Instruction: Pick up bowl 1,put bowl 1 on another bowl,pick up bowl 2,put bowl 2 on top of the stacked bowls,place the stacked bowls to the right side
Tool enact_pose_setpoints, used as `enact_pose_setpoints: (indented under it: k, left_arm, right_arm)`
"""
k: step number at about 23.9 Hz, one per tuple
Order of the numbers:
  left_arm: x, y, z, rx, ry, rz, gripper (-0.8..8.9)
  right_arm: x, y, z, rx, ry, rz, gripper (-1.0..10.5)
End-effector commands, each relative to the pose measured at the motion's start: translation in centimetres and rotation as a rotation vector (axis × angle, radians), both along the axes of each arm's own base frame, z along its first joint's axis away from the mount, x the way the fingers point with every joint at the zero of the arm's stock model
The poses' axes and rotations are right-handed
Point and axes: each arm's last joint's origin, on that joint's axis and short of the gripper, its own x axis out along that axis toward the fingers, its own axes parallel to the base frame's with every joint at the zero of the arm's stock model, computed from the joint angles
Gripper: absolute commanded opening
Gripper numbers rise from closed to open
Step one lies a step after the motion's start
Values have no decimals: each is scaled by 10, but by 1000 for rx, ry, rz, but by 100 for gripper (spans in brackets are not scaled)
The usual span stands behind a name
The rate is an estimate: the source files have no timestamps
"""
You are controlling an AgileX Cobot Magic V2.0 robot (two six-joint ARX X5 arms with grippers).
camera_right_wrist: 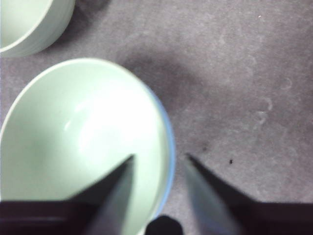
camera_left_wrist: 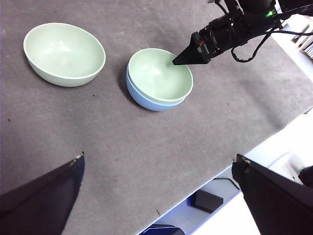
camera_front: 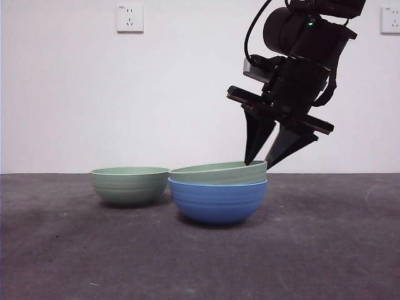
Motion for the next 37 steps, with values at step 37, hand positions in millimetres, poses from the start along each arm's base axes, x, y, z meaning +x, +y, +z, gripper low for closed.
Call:
enact_pose_setpoints:
  k: [37]
  left_arm:
    - [305,-80,-137,363,343,335,528]
  right_arm:
    - [-210,-97,187,193,-429,5,252]
